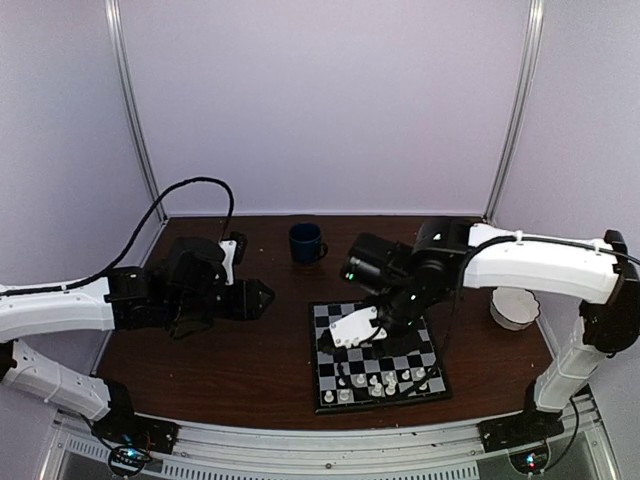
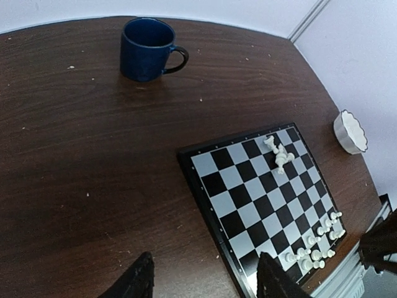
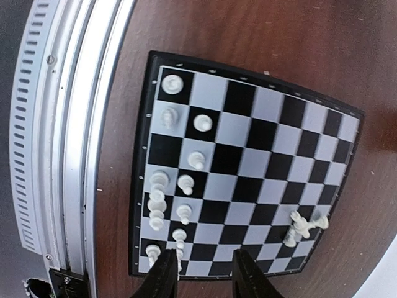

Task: Set up the chess pieces on the board
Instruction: Place the queen at d1, then adjust the bishop on the chessboard.

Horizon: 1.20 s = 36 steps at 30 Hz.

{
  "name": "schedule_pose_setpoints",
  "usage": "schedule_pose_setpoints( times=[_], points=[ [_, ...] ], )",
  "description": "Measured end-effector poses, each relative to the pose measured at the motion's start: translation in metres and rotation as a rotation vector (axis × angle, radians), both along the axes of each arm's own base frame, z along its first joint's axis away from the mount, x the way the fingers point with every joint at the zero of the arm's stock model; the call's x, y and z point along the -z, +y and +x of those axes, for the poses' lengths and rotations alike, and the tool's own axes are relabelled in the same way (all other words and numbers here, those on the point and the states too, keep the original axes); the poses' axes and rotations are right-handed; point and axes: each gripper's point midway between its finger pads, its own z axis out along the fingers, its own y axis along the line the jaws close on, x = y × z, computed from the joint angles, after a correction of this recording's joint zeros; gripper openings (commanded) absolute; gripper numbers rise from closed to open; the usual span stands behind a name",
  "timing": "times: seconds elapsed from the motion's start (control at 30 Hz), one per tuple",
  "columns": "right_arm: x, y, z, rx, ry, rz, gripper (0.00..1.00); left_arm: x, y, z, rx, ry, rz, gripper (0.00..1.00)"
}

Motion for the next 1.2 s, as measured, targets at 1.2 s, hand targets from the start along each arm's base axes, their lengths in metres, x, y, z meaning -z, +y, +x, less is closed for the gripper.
schedule_pose_setpoints(
  times=[1.2],
  points=[
    [-0.018, -0.119, 0.132, 0.717, 0.099, 0.583, 0.39, 0.125, -0.238, 0.073, 0.37, 0.255, 0.292, 0.47]
  ],
)
